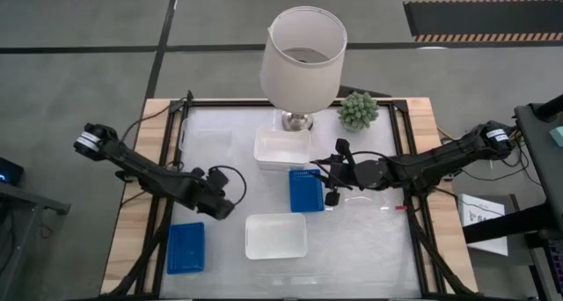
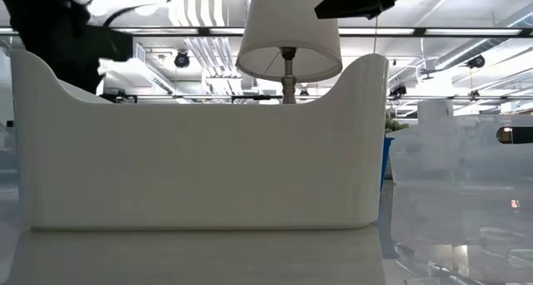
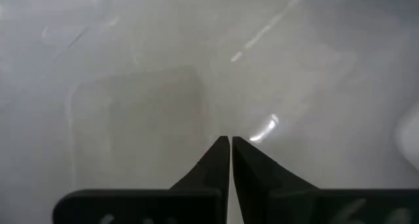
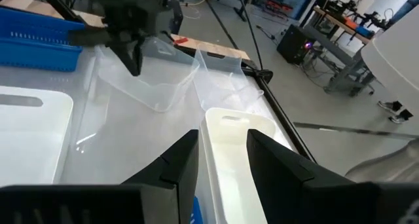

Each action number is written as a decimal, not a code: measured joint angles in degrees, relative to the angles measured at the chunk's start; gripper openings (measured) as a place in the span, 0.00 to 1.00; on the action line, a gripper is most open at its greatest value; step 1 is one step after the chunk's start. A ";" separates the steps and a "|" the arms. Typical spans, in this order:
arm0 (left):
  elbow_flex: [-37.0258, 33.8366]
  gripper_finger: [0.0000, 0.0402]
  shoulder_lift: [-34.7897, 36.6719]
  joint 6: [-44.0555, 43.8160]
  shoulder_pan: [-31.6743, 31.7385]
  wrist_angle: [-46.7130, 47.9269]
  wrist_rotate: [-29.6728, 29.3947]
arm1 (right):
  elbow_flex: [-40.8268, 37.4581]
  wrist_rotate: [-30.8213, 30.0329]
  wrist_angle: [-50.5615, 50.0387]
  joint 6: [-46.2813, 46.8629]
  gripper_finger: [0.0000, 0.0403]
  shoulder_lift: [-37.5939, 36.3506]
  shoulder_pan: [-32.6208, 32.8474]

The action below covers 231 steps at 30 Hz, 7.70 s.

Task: Stack baskets by color
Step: Stack the bottom left transparent bin into the top left transparent bin

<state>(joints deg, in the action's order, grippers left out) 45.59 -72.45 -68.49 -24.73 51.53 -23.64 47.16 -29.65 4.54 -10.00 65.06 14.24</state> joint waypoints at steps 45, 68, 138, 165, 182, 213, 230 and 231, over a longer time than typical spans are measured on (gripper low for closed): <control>-5.39 0.52 0.21 12.92 -0.76 -5.25 -0.51 | -1.49 0.06 0.50 4.24 0.31 0.00 0.00; -5.19 0.02 -4.57 11.78 -0.76 -6.10 -0.85 | -1.49 0.04 0.23 6.39 0.31 0.00 0.02; -13.82 0.00 13.93 94.63 -5.62 -64.70 55.89 | 48.14 80.63 -4.78 -23.38 0.58 40.94 -10.25; -15.84 0.00 13.22 95.85 -3.72 -67.16 54.50 | 61.95 98.03 -6.13 -21.30 0.52 54.64 -8.57; -18.04 0.00 13.97 92.46 -1.82 -71.92 54.97 | 62.23 99.37 -6.55 -24.32 0.04 54.75 -8.00; -17.89 0.45 34.31 88.59 -1.18 -45.52 19.88 | 62.24 78.74 -26.98 -31.92 0.03 47.33 -8.98; -17.87 0.44 44.86 86.75 -1.11 -37.75 -20.21 | 62.25 45.27 -32.87 -31.93 0.03 43.71 -8.35; -17.87 0.44 45.08 86.75 -1.11 -38.01 -24.91 | 62.25 42.22 -32.85 -31.47 0.03 43.75 -8.39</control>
<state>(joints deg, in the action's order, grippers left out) 27.73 -27.36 18.26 -25.85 13.52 -48.55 109.40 12.57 -28.32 -41.47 108.80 5.85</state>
